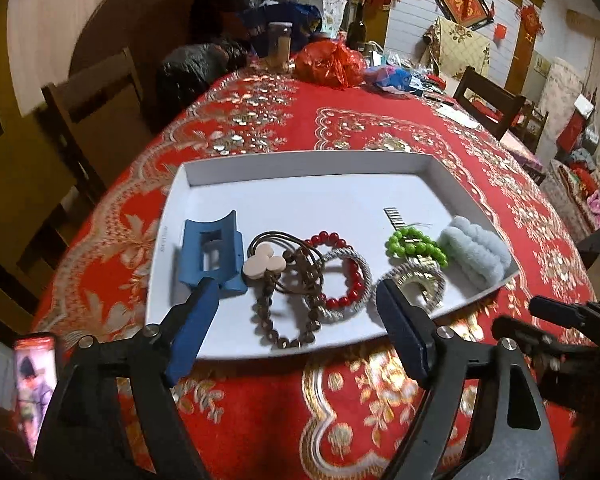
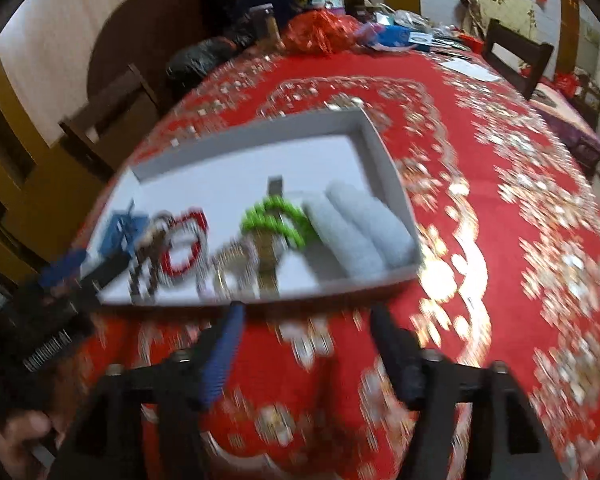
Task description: Organize jewelry
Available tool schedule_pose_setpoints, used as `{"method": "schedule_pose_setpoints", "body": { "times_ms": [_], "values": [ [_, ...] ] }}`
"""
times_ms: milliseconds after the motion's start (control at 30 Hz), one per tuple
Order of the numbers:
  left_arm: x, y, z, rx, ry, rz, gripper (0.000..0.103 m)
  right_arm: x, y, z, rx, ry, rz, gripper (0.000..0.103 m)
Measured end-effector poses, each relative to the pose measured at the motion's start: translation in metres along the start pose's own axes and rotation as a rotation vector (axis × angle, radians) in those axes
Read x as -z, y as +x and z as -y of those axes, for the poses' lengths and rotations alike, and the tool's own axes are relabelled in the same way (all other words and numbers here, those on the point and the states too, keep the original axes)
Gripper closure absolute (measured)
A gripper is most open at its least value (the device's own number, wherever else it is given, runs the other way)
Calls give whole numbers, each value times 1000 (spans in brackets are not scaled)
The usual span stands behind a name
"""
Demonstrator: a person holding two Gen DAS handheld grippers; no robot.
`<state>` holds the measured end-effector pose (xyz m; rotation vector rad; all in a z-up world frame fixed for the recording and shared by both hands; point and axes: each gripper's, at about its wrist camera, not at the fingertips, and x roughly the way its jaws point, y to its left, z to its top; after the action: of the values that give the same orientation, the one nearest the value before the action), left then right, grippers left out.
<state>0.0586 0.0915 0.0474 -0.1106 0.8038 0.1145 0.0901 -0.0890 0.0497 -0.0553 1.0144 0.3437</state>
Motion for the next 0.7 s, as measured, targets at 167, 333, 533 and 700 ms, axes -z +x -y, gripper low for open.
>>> {"method": "schedule_pose_setpoints", "body": {
  "times_ms": [167, 333, 533, 700],
  "values": [
    [12, -17, 11, -13, 47, -35, 12, 30, -31, -4, 57, -49, 53, 27],
    [28, -25, 18, -24, 57, -58, 1, 50, -46, 4, 90, -38, 100, 27],
    [44, -39, 36, -42, 137, -30, 1, 70, -39, 17, 91, 15, 105, 27],
    [50, -47, 31, -14, 61, -34, 1, 69, -44, 7, 68, -7, 128, 27]
  ]
}}
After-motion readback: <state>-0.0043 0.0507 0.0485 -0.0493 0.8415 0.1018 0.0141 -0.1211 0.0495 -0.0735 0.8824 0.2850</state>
